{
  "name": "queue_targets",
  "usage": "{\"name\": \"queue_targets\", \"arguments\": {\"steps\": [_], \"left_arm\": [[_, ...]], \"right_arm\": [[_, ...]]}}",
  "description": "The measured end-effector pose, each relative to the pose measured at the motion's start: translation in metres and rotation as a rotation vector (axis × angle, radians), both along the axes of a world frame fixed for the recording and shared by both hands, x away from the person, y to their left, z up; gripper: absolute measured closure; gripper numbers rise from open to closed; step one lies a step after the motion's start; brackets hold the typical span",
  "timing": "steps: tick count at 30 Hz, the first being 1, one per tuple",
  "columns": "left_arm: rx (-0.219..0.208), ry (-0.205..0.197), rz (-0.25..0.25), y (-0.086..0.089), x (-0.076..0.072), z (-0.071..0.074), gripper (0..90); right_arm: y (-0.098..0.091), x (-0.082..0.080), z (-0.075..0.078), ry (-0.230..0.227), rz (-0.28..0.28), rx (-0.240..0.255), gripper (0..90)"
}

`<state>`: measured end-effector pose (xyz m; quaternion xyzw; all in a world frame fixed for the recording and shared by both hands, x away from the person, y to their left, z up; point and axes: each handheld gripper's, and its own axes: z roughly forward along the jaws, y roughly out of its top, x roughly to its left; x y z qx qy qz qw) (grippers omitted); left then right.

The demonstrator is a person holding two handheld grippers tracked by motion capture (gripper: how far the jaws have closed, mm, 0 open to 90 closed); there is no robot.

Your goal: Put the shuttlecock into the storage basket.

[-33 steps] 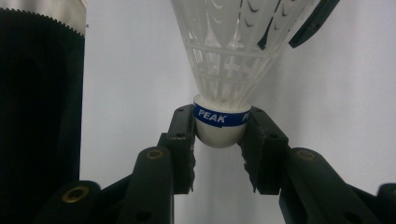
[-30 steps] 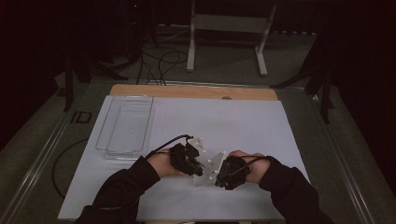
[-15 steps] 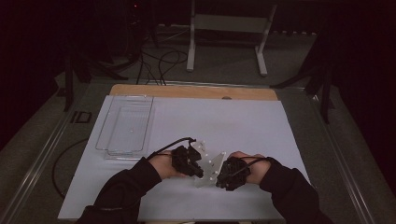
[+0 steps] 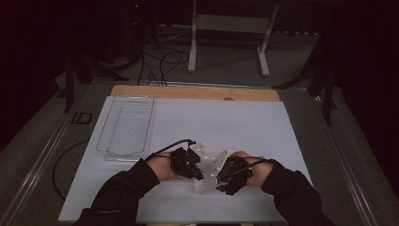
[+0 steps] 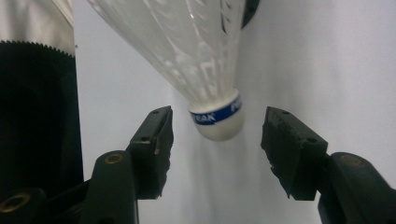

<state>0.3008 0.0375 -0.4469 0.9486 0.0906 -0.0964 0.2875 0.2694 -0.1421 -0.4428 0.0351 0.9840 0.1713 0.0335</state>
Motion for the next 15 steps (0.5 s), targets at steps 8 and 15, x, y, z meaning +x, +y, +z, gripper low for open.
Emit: {"name": "queue_targets", "arguments": {"steps": [8,15], "left_arm": [[-0.006,-0.005,0.014,0.008,-0.001,0.005,89.9],[-0.003,-0.008,0.025,0.016,0.001,0.008,89.9]], "right_arm": [[-0.005,0.004,-0.001,0.002,-0.080,0.045,12.5],[-0.014,0.006,-0.005,0.004,-0.122,0.067,9.0]]}}
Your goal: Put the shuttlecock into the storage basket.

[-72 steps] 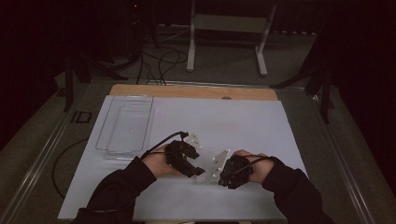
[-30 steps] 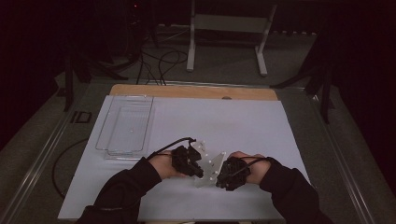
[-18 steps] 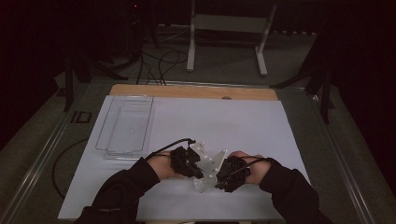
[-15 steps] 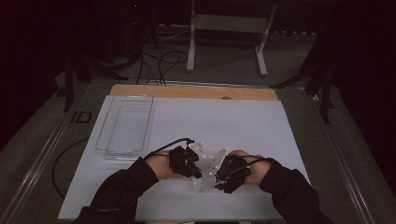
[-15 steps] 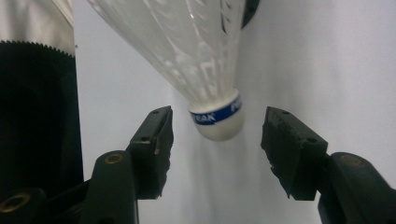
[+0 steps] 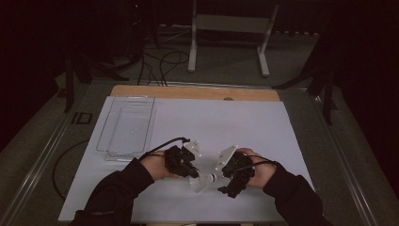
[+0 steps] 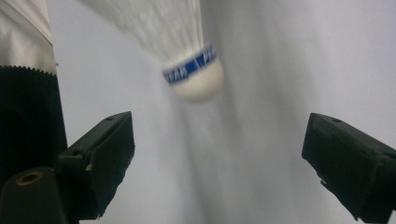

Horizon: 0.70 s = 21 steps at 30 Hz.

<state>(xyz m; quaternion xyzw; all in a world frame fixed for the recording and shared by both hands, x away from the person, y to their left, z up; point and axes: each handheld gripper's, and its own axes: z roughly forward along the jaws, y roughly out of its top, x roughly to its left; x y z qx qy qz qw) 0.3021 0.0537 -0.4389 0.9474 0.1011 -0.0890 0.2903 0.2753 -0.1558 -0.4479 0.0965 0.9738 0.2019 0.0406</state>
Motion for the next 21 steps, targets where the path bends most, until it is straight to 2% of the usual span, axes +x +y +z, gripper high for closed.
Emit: {"name": "queue_targets", "arguments": {"steps": [1,8,9,12,15,20,21], "left_arm": [[0.002,-0.002,0.003,0.001,0.000,0.001,89.8],[0.010,-0.006,0.019,0.011,0.000,0.004,89.8],[0.007,0.000,0.026,0.013,0.002,0.005,89.8],[0.005,0.006,0.035,0.016,0.003,0.006,89.7],[0.006,-0.011,0.044,0.022,0.004,0.010,89.7],[0.008,-0.022,0.060,0.028,0.006,0.016,89.8],[0.001,-0.025,0.068,0.030,0.007,0.019,89.7]], "right_arm": [[-0.003,0.000,-0.004,0.005,-0.024,0.011,9.0],[-0.015,-0.003,-0.015,0.010,-0.048,0.057,8.9],[-0.021,-0.003,-0.018,-0.004,-0.062,0.085,8.9],[-0.026,-0.003,-0.021,0.001,-0.077,0.107,8.9],[-0.036,-0.003,-0.026,0.026,-0.117,0.138,9.0],[-0.045,-0.004,-0.028,0.022,-0.144,0.157,9.0],[-0.051,-0.006,-0.029,0.028,-0.154,0.184,9.0]]}}
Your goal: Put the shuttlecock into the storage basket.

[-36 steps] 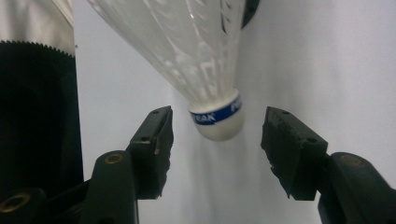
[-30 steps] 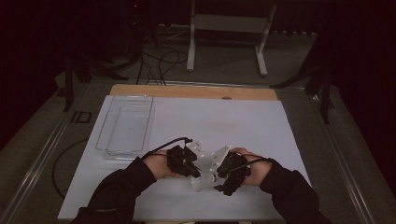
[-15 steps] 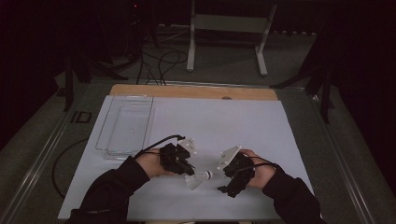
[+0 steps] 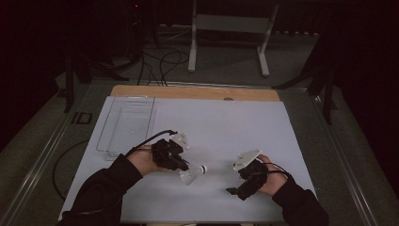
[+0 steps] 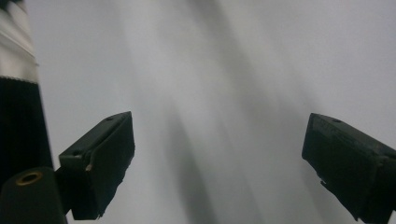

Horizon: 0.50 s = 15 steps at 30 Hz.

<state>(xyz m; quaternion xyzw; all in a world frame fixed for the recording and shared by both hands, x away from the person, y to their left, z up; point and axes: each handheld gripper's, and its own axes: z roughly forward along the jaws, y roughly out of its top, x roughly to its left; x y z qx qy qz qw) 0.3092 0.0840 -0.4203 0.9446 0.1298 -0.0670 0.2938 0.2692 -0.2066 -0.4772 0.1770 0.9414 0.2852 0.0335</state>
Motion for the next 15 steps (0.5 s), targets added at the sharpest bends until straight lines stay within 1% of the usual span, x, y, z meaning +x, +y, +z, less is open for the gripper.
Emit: {"name": "queue_targets", "arguments": {"steps": [1,2,3,4,5,7,8,9,10,11,12,15], "left_arm": [[0.000,0.000,0.000,0.000,0.000,0.000,89.7],[-0.006,0.000,0.005,0.003,0.001,0.003,89.8],[-0.006,0.000,0.005,0.003,0.001,0.003,89.8],[-0.001,-0.012,0.004,0.005,0.001,0.006,89.8],[-0.001,-0.012,0.004,0.005,0.001,0.006,89.8],[-0.007,-0.013,0.009,0.008,0.002,0.009,89.8],[-0.013,-0.016,0.025,0.012,0.003,0.011,89.8],[-0.013,-0.016,0.025,0.012,0.003,0.011,89.8],[-0.014,-0.014,0.028,0.014,0.003,0.013,89.7],[-0.016,-0.017,0.027,0.016,0.004,0.013,89.7],[-0.015,-0.017,0.031,0.018,0.004,0.015,89.8],[-0.014,-0.022,0.042,0.023,0.006,0.017,89.8]], "right_arm": [[0.000,0.000,0.000,0.000,0.000,0.000,9.0],[-0.004,-0.002,0.000,-0.014,-0.012,0.013,9.0],[-0.004,-0.002,0.000,-0.014,-0.012,0.013,9.0],[-0.008,-0.003,-0.001,-0.040,-0.020,0.018,9.0],[-0.008,-0.003,-0.001,-0.040,-0.020,0.018,9.0],[-0.013,-0.004,-0.002,-0.046,-0.045,0.022,9.0],[-0.018,-0.004,-0.003,-0.059,-0.057,0.026,8.9],[-0.018,-0.004,-0.003,-0.059,-0.057,0.026,8.9],[-0.024,-0.004,-0.005,-0.065,-0.069,0.044,9.0],[-0.024,-0.004,-0.005,-0.065,-0.069,0.044,9.0],[-0.030,-0.004,-0.007,-0.076,-0.082,0.055,9.0],[-0.035,-0.005,-0.009,-0.073,-0.092,0.064,9.0]]}}
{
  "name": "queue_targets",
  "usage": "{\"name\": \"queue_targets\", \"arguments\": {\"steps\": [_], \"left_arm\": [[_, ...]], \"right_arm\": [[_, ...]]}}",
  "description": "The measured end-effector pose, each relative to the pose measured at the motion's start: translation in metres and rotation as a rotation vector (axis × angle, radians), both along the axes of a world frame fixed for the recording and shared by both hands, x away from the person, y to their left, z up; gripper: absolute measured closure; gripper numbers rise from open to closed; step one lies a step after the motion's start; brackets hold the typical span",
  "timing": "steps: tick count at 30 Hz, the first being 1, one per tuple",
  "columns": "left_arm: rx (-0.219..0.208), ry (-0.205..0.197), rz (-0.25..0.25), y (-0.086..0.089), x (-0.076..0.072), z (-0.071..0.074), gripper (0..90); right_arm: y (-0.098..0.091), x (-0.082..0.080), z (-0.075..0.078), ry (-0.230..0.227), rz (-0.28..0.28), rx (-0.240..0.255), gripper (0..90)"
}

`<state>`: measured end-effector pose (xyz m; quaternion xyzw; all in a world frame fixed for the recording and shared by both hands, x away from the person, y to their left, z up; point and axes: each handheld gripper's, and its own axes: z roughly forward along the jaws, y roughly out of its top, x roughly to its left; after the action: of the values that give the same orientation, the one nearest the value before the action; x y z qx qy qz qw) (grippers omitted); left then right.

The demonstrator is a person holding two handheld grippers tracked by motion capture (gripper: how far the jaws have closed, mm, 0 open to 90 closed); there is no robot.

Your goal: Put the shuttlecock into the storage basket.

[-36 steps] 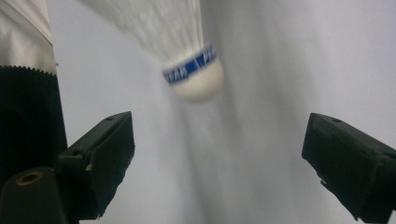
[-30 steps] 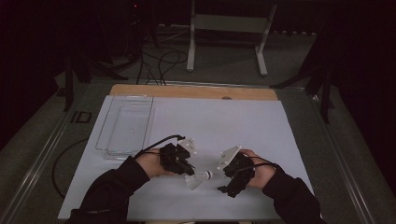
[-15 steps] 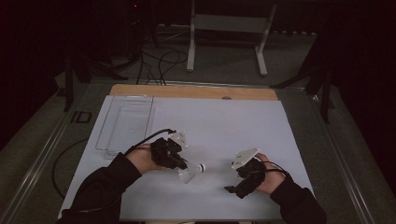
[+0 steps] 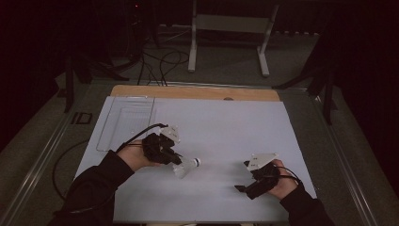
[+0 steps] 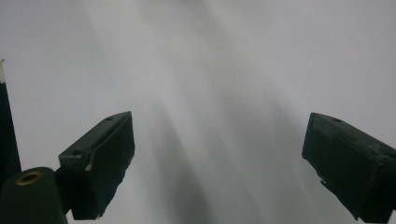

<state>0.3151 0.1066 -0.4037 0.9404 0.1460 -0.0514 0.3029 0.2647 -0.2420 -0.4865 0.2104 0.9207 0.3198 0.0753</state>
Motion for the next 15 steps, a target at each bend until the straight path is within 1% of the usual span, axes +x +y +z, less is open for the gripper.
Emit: {"name": "queue_targets", "arguments": {"steps": [1,2,3,5,6,7,10,11,12,13,15], "left_arm": [[0.002,0.002,0.002,0.001,0.000,0.001,89.8],[0.006,0.000,0.005,0.003,0.001,0.001,89.8],[0.004,0.000,0.014,0.004,0.001,0.002,89.8],[0.003,-0.001,0.019,0.008,0.001,0.003,89.8],[0.003,-0.001,0.019,0.008,0.001,0.003,89.8],[0.003,-0.002,0.022,0.009,0.001,0.003,89.8],[0.009,-0.007,0.026,0.012,0.002,0.005,89.8],[0.010,-0.012,0.029,0.015,0.003,0.006,89.8],[0.010,-0.012,0.029,0.015,0.003,0.006,89.8],[0.012,-0.014,0.038,0.018,0.003,0.008,89.8],[0.014,-0.016,0.042,0.020,0.003,0.009,89.7]], "right_arm": [[-0.004,-0.001,-0.002,-0.016,-0.004,0.003,9.0],[-0.004,-0.001,-0.002,-0.016,-0.004,0.003,9.0],[-0.006,-0.002,-0.004,-0.006,-0.010,0.009,9.0],[-0.011,-0.003,-0.008,-0.002,-0.027,0.024,9.1],[-0.011,-0.003,-0.008,-0.002,-0.027,0.024,9.1],[-0.014,-0.004,-0.011,0.006,-0.039,0.031,9.1],[-0.016,-0.004,-0.013,0.005,-0.042,0.035,9.2],[-0.019,-0.005,-0.015,0.005,-0.044,0.050,9.9],[-0.019,-0.005,-0.015,0.005,-0.044,0.050,9.9],[-0.023,-0.006,-0.016,0.007,-0.048,0.064,10.6],[-0.025,-0.007,-0.017,0.003,-0.052,0.072,10.9]]}}
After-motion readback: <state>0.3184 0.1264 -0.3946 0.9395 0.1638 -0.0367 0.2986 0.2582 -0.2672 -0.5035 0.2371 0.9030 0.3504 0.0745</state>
